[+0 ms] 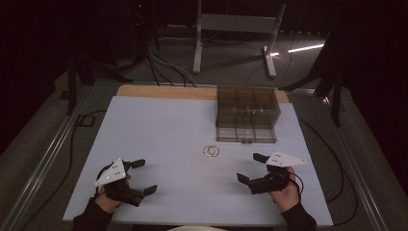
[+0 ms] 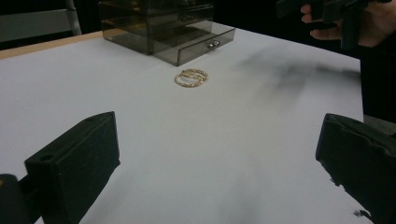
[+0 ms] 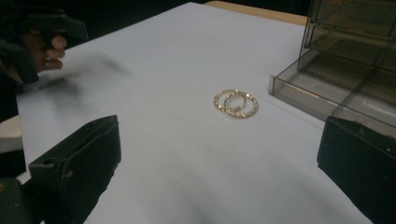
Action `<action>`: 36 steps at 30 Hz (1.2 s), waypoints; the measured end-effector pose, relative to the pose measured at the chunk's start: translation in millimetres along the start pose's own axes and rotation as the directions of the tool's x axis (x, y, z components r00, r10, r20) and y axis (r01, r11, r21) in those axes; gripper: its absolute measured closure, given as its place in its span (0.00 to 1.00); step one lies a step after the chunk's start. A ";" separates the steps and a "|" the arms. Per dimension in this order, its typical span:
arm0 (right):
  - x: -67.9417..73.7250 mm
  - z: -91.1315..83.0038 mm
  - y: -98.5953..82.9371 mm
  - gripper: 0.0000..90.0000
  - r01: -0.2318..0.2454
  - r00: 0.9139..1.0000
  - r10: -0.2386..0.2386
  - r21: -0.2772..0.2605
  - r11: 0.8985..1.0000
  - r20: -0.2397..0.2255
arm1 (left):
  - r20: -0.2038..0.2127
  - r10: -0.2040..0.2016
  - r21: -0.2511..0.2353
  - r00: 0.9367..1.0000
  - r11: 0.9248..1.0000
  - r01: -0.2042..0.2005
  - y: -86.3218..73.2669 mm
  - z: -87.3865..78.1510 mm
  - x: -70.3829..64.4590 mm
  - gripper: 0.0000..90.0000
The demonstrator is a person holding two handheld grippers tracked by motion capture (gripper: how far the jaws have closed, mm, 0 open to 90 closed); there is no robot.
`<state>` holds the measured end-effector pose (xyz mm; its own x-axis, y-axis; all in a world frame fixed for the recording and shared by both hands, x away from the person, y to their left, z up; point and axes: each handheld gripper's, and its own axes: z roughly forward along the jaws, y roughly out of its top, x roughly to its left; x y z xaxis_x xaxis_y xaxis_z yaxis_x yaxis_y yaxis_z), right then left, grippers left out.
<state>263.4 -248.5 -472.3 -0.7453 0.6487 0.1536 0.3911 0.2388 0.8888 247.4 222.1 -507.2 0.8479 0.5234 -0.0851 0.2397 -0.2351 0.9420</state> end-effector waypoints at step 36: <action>-5.2 49.2 46.8 0.00 0.010 0.999 -0.009 -0.021 1.000 0.040 | 0.000 -0.008 -0.010 1.000 1.000 0.008 1.1 -0.4 -0.5 0.01</action>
<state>312.2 -205.2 -452.8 -0.7264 0.6752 0.1282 0.3723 0.2298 0.8992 247.0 221.9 -506.0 0.8458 0.5253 -0.0930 0.2420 -0.2225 0.9444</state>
